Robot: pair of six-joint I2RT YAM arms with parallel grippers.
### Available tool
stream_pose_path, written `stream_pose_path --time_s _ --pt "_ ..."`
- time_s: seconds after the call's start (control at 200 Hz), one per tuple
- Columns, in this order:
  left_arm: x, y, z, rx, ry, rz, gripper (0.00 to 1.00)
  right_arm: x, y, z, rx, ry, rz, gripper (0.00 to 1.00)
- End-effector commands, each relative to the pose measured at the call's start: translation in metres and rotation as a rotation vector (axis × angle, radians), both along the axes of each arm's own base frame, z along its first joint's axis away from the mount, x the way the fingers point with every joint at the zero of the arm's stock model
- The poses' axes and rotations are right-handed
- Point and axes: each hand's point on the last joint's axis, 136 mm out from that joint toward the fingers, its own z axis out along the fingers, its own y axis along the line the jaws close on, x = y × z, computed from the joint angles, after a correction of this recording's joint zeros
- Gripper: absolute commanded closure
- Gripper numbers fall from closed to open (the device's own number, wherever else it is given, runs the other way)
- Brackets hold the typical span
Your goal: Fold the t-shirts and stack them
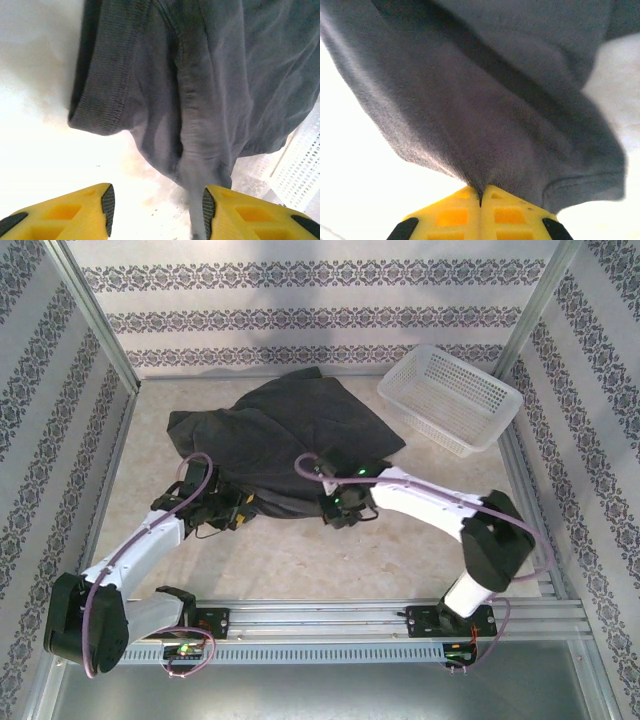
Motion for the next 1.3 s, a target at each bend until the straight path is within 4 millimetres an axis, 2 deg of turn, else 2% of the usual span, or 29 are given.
stream_pose_path --time_s 0.0,0.13,0.26,0.425,0.654,0.869,0.964,1.159,1.294 --pt "0.014 -0.011 0.015 -0.041 -0.052 0.088 0.49 -0.013 -0.001 0.006 0.112 0.130 0.004 1.00" --pt "0.025 -0.020 0.024 -0.050 -0.086 0.148 0.49 -0.010 -0.012 0.005 0.132 0.161 -0.023 1.00" --pt "0.030 -0.019 0.031 -0.034 -0.083 0.230 0.46 -0.008 -0.018 0.004 0.140 0.165 -0.044 1.00" --pt "0.032 -0.030 0.020 -0.098 -0.011 0.309 0.46 -0.008 -0.020 0.002 0.142 0.165 -0.051 1.00" --pt "0.050 -0.049 -0.002 -0.171 0.019 0.362 0.46 -0.008 -0.021 0.002 0.149 0.169 -0.058 1.00" --pt "0.068 -0.059 -0.005 -0.188 -0.006 0.361 0.51 -0.011 -0.022 0.002 0.153 0.177 -0.063 1.00" --pt "0.069 -0.067 -0.007 -0.198 0.004 0.333 0.57 -0.011 -0.024 0.002 0.152 0.174 -0.070 1.00" --pt "0.058 -0.068 -0.015 -0.200 0.030 0.318 0.60 -0.012 -0.023 0.003 0.157 0.177 -0.072 1.00" --pt "0.055 -0.075 -0.018 -0.215 0.052 0.284 0.67 -0.012 -0.023 0.003 0.159 0.177 -0.073 1.00"
